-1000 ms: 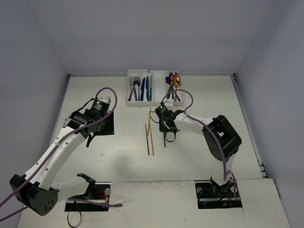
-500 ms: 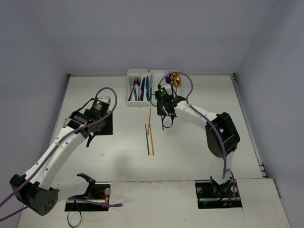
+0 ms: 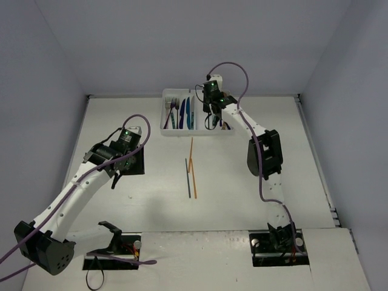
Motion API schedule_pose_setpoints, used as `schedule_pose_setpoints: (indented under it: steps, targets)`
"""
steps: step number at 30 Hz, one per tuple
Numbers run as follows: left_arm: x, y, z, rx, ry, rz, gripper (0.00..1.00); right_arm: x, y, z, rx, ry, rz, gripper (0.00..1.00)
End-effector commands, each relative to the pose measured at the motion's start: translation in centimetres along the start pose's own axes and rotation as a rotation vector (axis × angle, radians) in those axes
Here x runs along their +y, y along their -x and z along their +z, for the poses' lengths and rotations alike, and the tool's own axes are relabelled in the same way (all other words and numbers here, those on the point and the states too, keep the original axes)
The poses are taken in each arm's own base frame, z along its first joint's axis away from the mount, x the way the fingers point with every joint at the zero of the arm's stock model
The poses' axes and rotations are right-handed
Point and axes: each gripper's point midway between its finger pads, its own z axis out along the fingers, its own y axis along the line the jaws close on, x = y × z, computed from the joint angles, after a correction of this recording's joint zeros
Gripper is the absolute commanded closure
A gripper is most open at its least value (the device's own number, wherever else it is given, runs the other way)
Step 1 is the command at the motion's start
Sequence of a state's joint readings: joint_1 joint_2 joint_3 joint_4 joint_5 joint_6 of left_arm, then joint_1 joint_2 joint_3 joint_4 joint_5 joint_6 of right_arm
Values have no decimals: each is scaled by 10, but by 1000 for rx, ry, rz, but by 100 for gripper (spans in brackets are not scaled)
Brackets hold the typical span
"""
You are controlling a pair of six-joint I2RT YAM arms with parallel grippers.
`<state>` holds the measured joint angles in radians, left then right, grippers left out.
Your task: Sort the eating utensils into containers
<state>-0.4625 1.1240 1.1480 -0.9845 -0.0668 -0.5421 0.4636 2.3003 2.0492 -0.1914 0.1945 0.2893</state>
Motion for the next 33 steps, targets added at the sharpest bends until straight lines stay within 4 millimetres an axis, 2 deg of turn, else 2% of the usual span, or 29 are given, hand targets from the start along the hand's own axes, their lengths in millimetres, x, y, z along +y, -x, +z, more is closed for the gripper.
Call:
schedule_pose_setpoints:
  steps: [1, 3, 5, 7, 10, 11, 13, 16, 19, 21, 23, 26, 29, 31, 32, 33]
  targets:
    - [-4, 5, -4, -30, -28, -47, 70, 9, 45, 23, -118, 25, 17, 100]
    - [-5, 3, -5, -30, -34, -59, 70, 14, 63, 32, -168, 49, 34, 100]
    - [-5, 0, -7, -29, -42, -64, 70, 15, 54, 52, -166, 49, 31, 98]
    - [-5, -2, -7, -25, -50, -70, 70, 17, 56, 59, -182, 65, 40, 88]
    - [-7, -5, -8, -22, -64, -74, 70, 15, 61, 58, -194, 62, 48, 63]
    - [-7, -5, -8, -21, -67, -75, 70, 13, 61, 56, -195, 58, 46, 58]
    - [-10, -5, -7, -15, -74, -77, 68, 9, 61, 49, -188, 47, 31, 54]
    - [-17, -4, -3, 13, -91, -80, 58, 0, 69, 20, -191, 28, 8, 53]
    - [-29, 0, 4, 37, -103, -72, 42, -19, 76, -18, -198, -25, -9, 53]
    - [-42, 3, 7, 32, -114, -59, 35, -35, 78, -48, -206, -64, -25, 53]
    - [-59, 6, 13, 28, -111, -25, 33, -49, 91, -86, -242, -89, -32, 52]
    - [-82, 2, 24, 49, -100, -8, 32, -73, 77, -120, -229, -116, -28, 52]
    - [-100, -6, 41, 81, -78, 7, 32, -105, 50, -156, -207, -151, 6, 52]
    - [-110, -10, 49, 81, -76, -1, 32, -114, 37, -175, -204, -150, 37, 50]
    - [-116, -12, 54, 84, -78, -5, 32, -117, 39, -192, -230, -136, 58, 48]
    - [-119, -13, 60, 82, -76, -8, 32, -125, 21, -201, -211, -141, 60, 47]
